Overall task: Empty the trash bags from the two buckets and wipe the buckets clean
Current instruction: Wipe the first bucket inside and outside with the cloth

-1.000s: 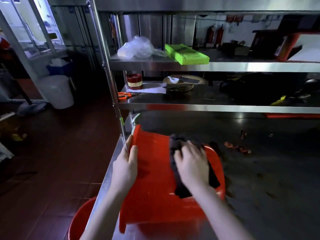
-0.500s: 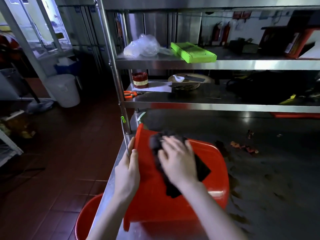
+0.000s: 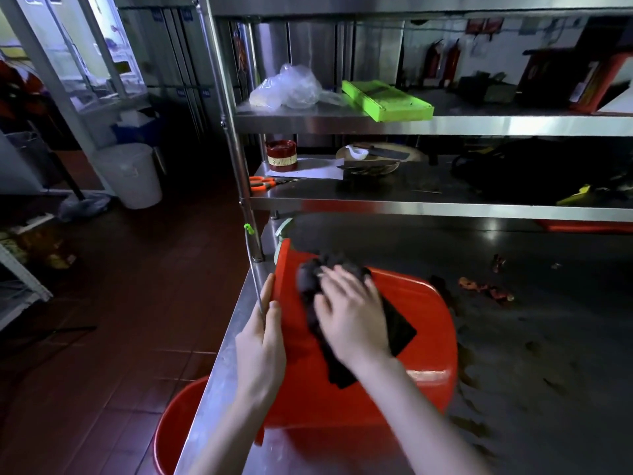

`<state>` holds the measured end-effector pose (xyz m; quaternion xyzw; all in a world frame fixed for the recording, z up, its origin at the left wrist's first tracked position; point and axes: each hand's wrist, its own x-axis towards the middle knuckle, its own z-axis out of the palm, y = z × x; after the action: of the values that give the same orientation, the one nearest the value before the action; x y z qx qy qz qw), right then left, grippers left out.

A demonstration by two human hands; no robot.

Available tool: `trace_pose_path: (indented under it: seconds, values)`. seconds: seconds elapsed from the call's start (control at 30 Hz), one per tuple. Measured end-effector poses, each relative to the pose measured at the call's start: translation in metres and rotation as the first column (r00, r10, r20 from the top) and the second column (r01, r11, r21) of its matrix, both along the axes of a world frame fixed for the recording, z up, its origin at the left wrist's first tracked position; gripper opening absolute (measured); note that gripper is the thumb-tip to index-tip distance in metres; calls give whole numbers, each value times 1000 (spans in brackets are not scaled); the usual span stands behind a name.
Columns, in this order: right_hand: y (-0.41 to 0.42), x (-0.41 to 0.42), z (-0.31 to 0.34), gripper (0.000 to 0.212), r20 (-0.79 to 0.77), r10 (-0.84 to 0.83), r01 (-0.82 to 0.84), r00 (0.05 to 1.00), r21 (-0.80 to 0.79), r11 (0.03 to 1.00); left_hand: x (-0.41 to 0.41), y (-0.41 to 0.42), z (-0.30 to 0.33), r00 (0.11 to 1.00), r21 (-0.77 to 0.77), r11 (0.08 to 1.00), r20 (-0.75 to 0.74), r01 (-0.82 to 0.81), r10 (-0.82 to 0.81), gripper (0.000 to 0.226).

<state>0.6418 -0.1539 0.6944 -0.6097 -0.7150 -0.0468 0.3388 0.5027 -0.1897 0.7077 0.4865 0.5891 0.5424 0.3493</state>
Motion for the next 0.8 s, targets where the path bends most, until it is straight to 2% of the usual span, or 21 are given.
trace_pose_path:
  seconds: [0.07,0.1,0.17,0.2,0.27,0.33,0.4,0.5,0.57,0.67,0.73,0.8]
  values:
    - [3,54,-5,36,-5,-260,258,966,-118,959,1,-13,-6,999,11,1000,35,1,-1,40]
    - [5,81,0,35,-37,-383,358,923,-278,891,1,-21,-10,999,28,1000,53,8,-9,41]
    - [9,112,14,33,-118,-598,447,793,-555,702,4,-35,-17,997,58,998,69,36,-40,45]
    - [15,112,17,32,-108,-627,458,771,-590,665,5,-40,-20,996,69,996,69,48,-52,46]
    - [25,79,21,29,-57,-531,436,845,-501,748,5,-42,-26,996,69,996,72,54,-59,43]
    - [26,17,21,32,-57,-295,263,954,-317,911,2,-40,-27,997,76,996,56,49,-53,44]
    - [16,-29,17,37,-51,-101,94,994,-134,987,-6,-39,-31,996,55,995,40,82,-84,47]
    - [6,-36,11,38,-41,-36,36,999,-16,999,-16,-38,-20,984,-82,982,63,172,-167,36]
    - [-4,-24,1,38,-9,-47,47,999,13,999,-21,-22,-3,987,-153,977,72,151,-142,31]
    - [-25,-24,-9,35,13,-12,12,1000,55,998,-25,26,23,968,-214,965,228,153,-103,36]
    - [-42,-26,-17,36,27,36,-38,999,92,995,-18,48,39,961,-204,953,209,223,-181,51]
    - [-54,-18,-22,38,53,81,-86,995,117,989,-6,55,42,938,-139,939,201,314,-284,51]
